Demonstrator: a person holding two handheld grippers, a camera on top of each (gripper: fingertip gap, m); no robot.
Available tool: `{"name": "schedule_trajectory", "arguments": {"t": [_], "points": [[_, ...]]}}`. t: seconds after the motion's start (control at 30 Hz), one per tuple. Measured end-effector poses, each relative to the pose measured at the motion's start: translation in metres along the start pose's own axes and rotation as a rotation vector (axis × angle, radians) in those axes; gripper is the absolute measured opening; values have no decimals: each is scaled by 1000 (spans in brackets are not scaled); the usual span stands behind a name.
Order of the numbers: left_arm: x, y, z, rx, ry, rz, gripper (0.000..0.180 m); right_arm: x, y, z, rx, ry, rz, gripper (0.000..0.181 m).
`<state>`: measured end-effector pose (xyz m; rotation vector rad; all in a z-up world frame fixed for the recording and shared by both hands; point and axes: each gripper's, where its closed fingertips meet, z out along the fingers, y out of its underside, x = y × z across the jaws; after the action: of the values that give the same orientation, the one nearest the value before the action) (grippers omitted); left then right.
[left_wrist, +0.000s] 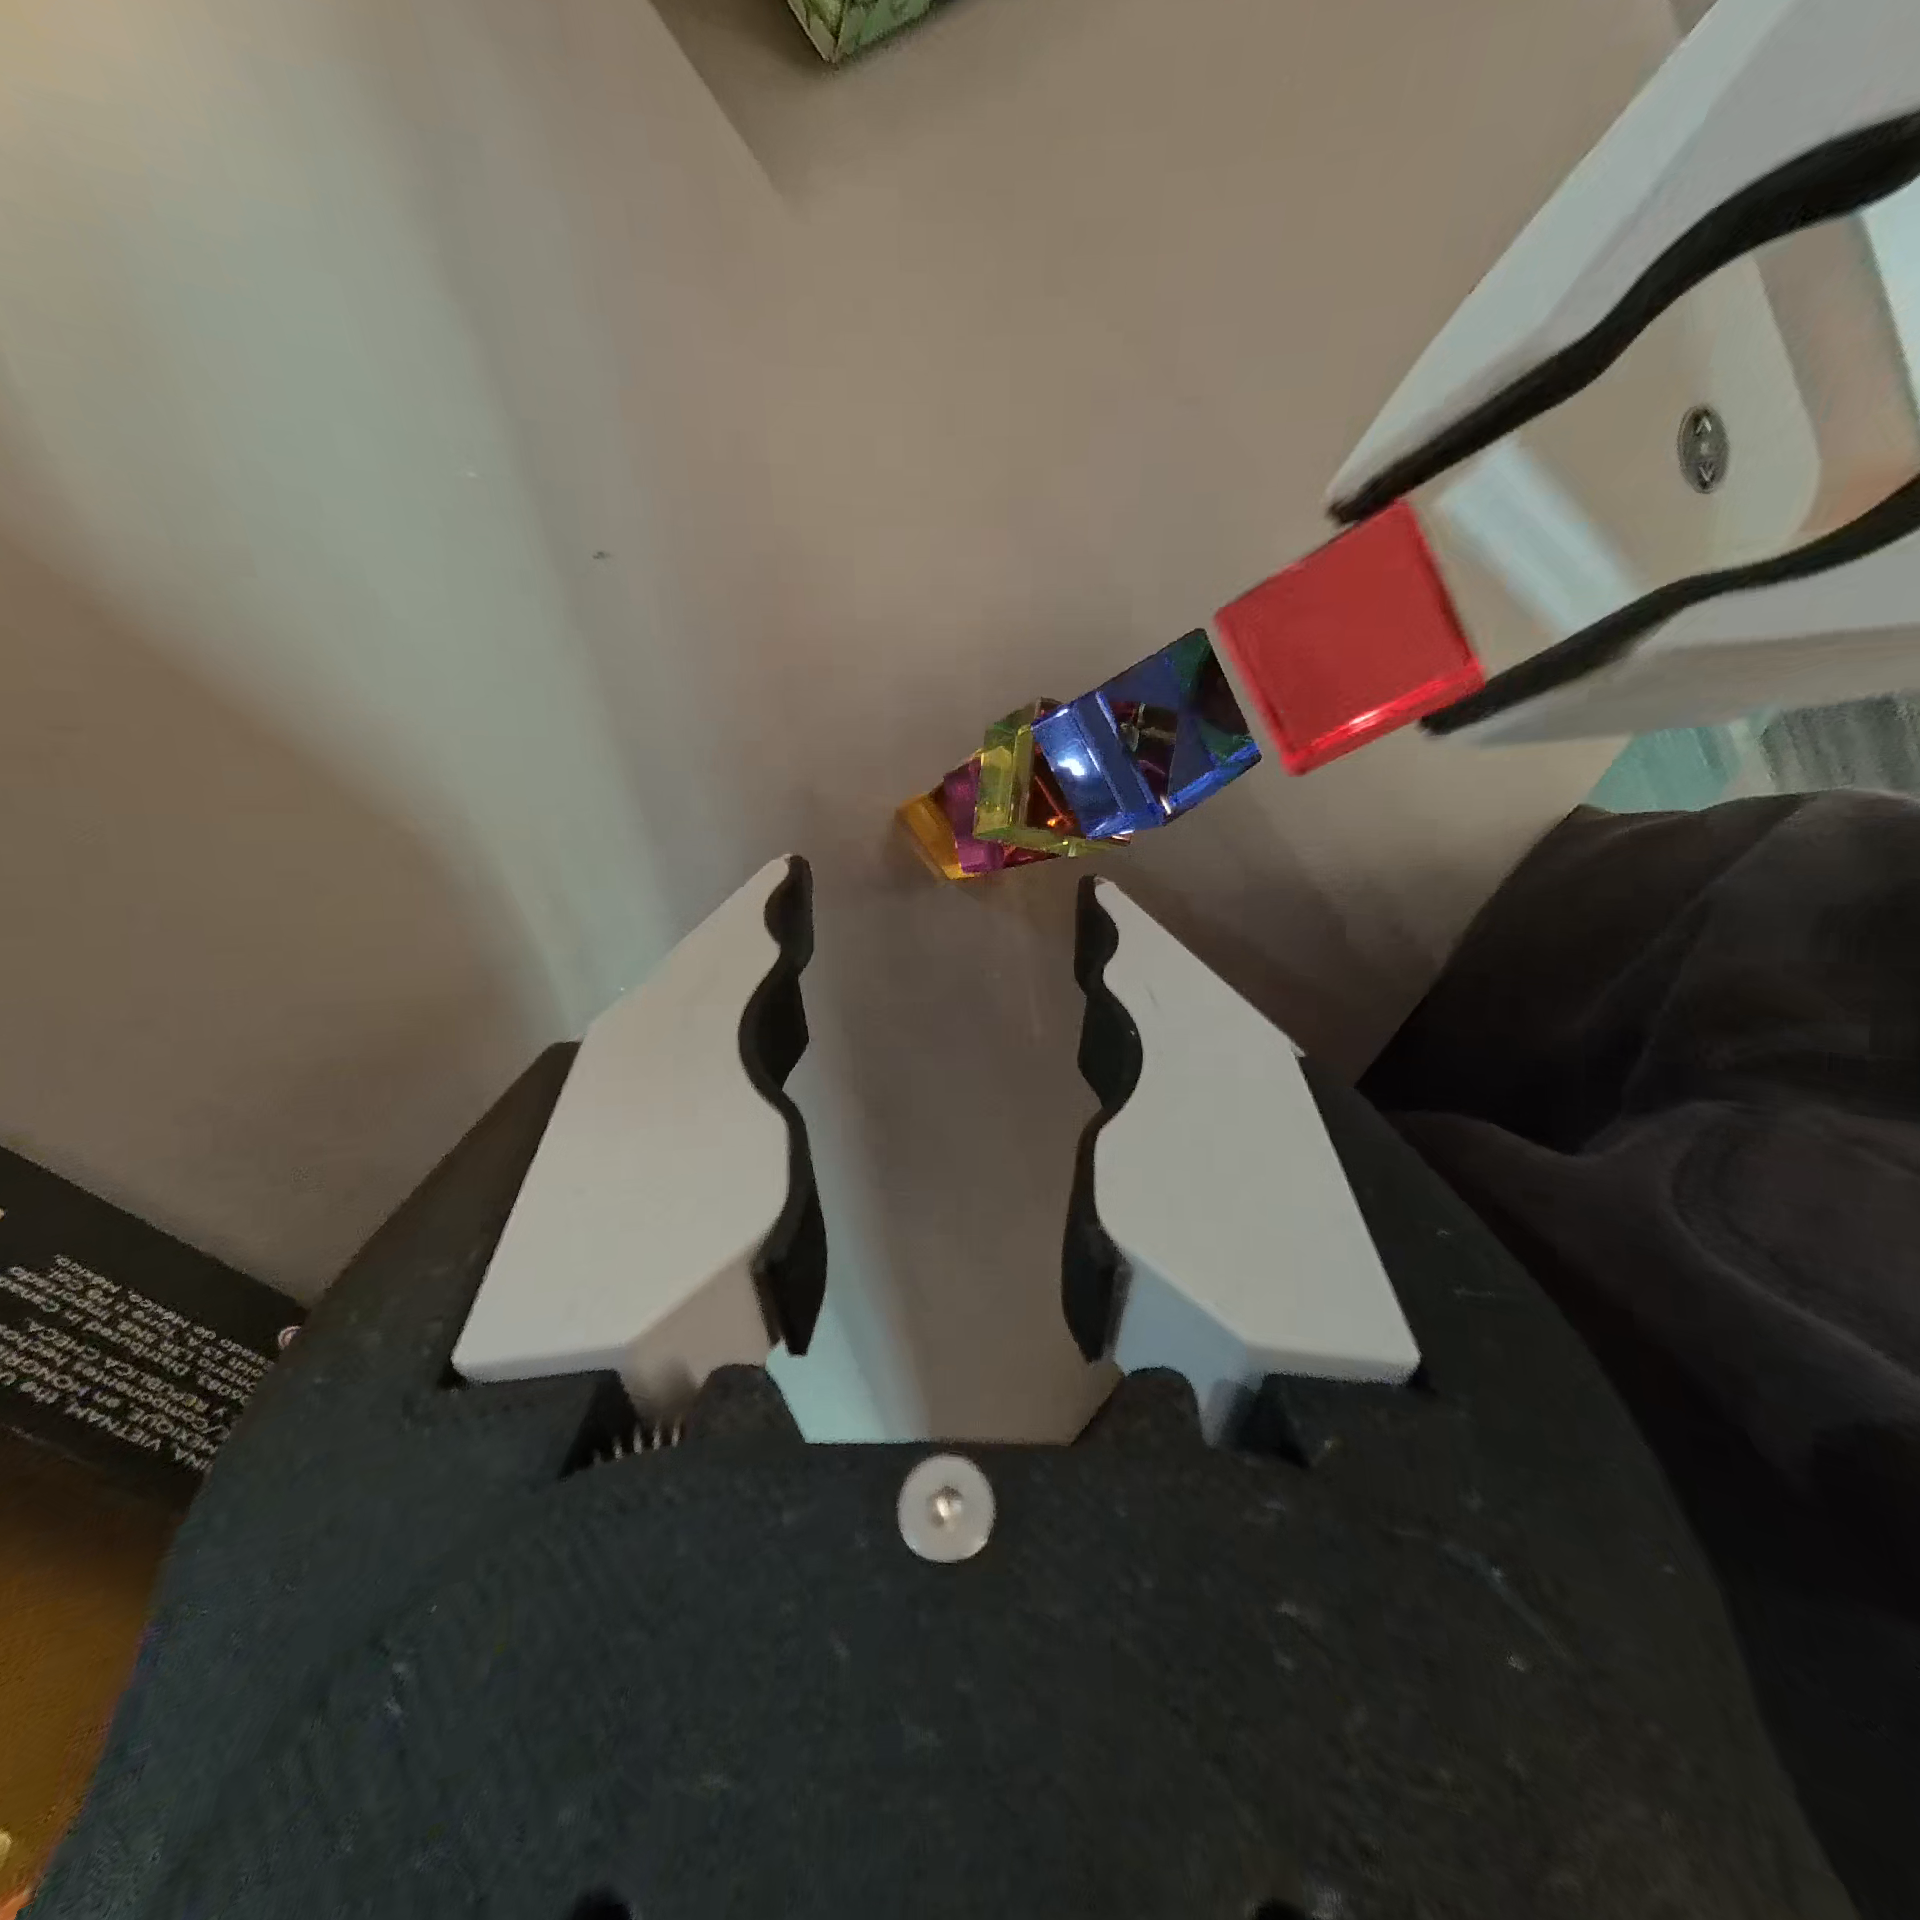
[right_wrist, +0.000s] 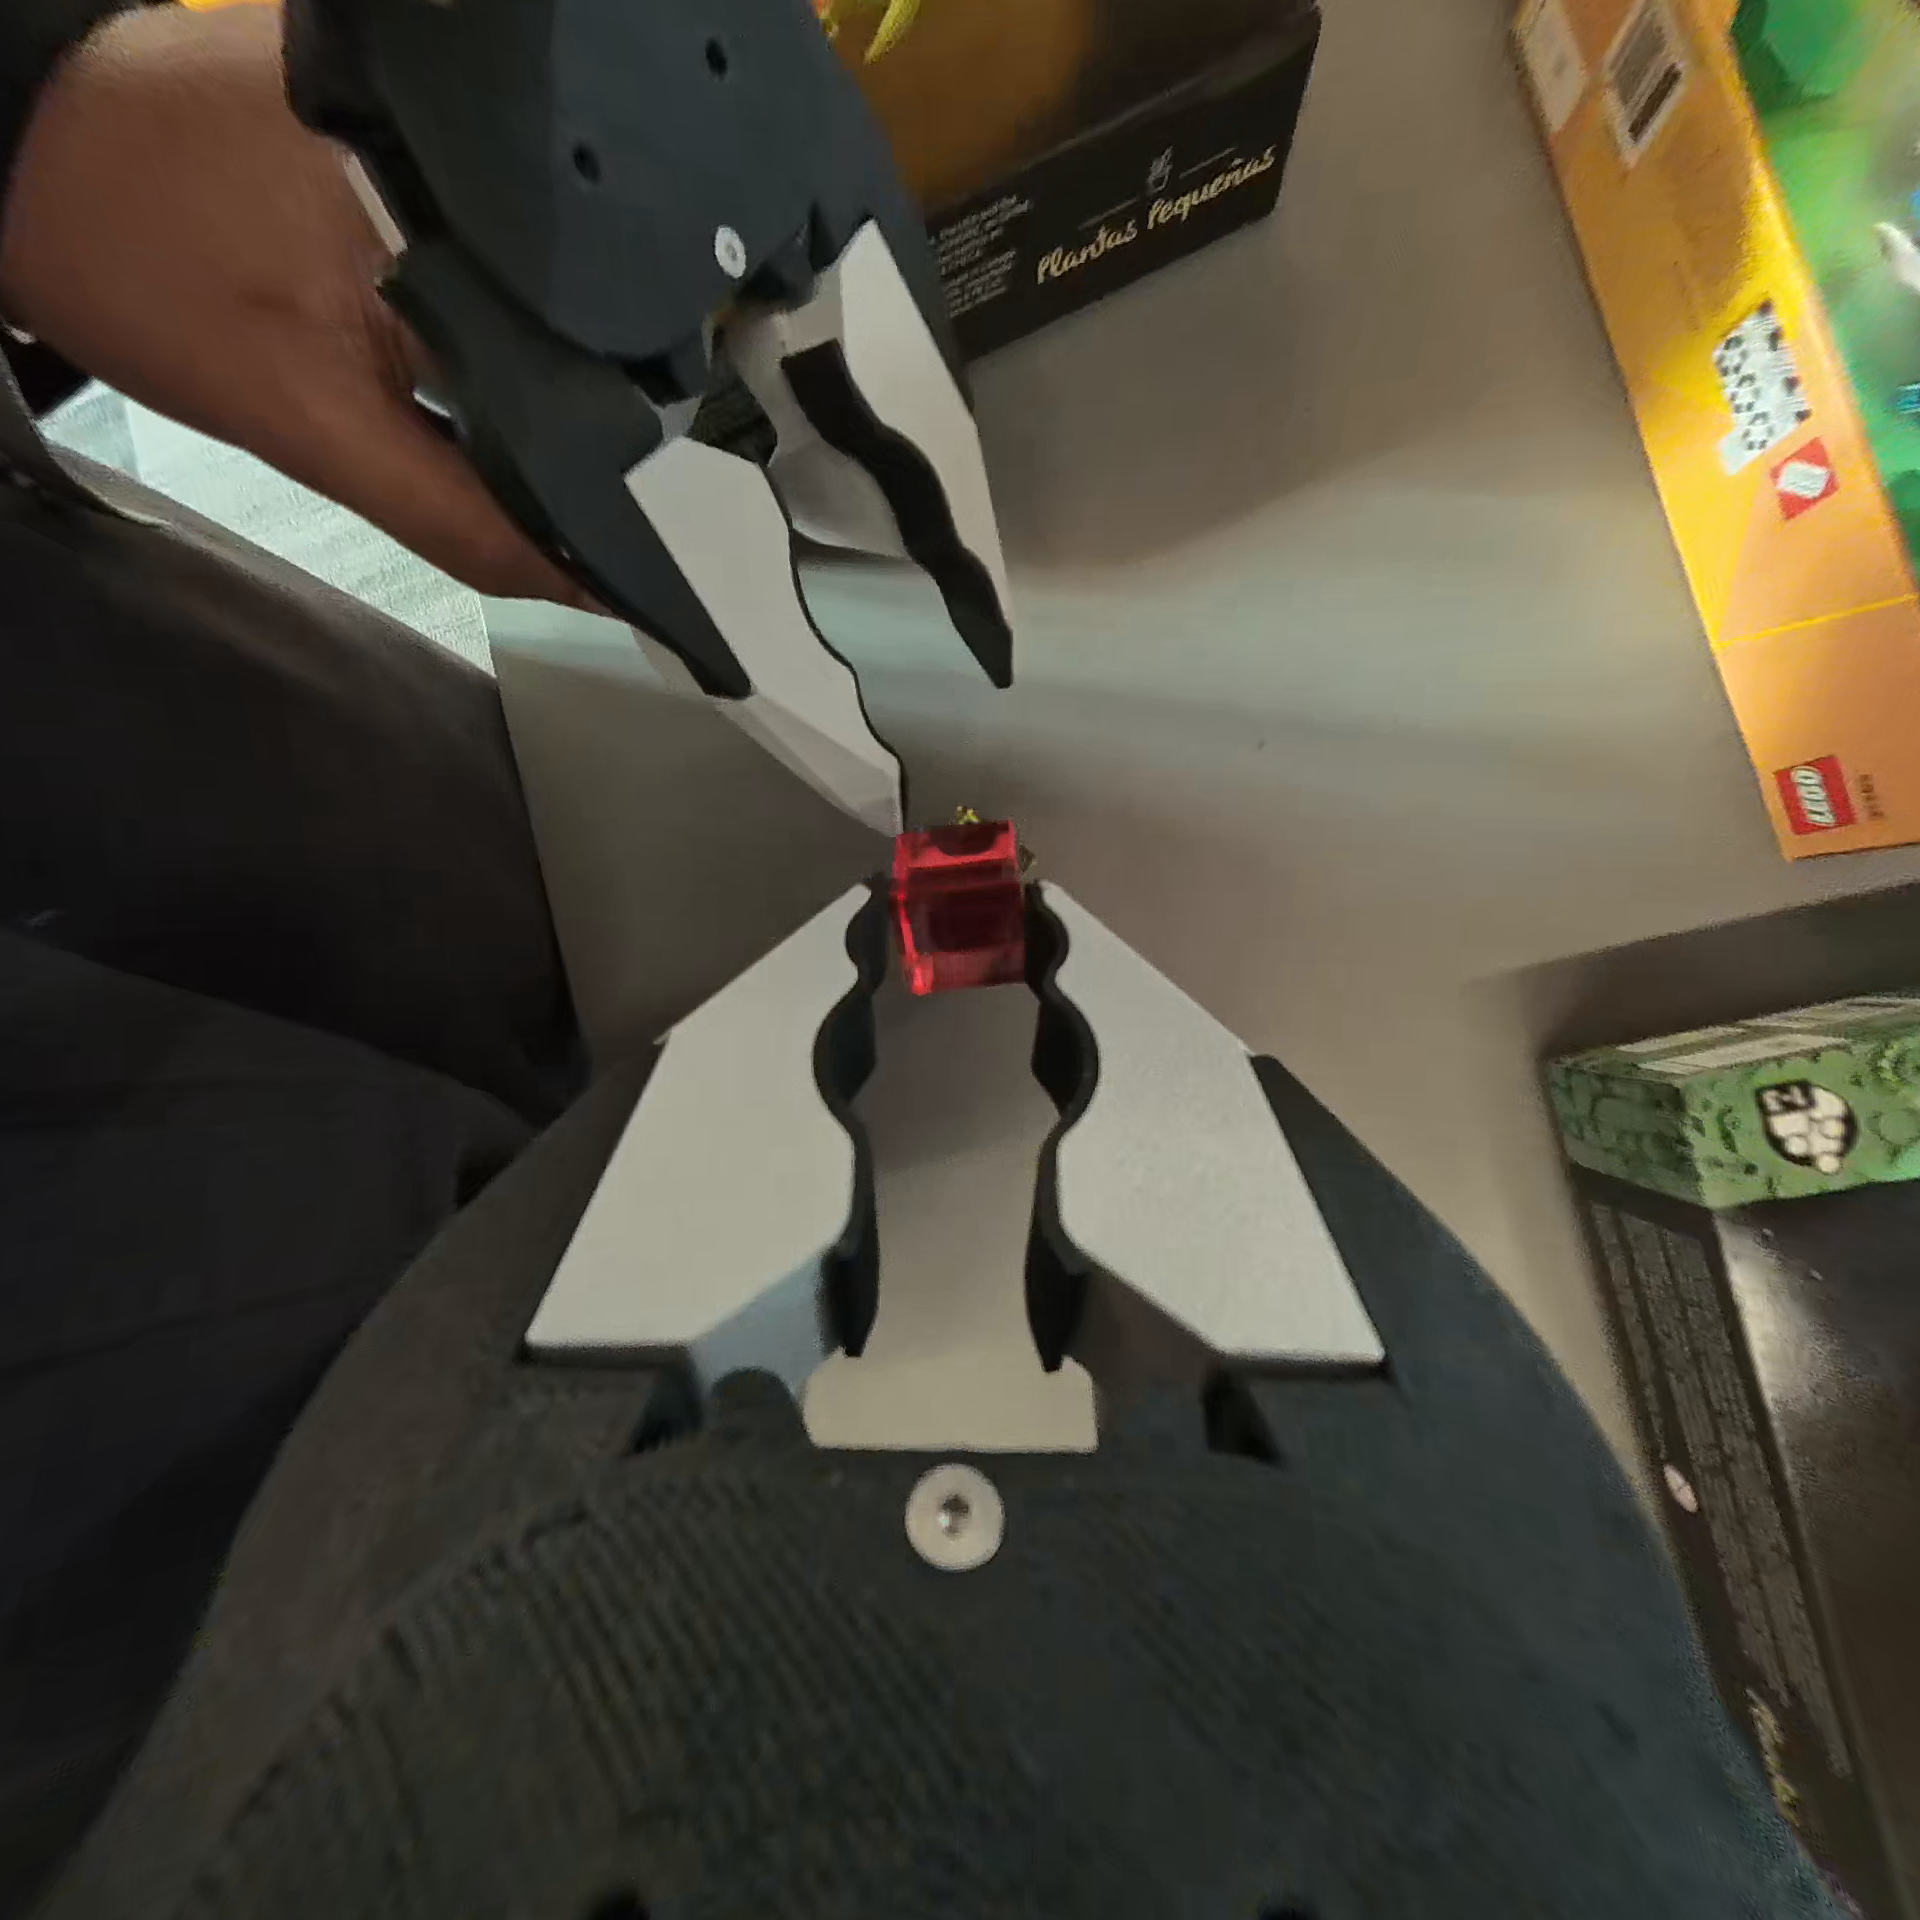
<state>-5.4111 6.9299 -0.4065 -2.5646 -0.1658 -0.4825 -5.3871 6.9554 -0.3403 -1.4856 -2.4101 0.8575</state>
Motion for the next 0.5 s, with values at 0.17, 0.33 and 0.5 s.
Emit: {"name": "schedule_trajectory", "arguments": {"t": [0.17,0.33,0.5], "points": [[-1,2,-2,11,-6,-12,48,0,-1,10,-16,2,5,25],[-2,11,-5,7,-12,-20,48,5,0,3,5,44,53,50],[-8,15,-8,15,-13,-51,48,15,22,-20,110,83,283,69]]}}
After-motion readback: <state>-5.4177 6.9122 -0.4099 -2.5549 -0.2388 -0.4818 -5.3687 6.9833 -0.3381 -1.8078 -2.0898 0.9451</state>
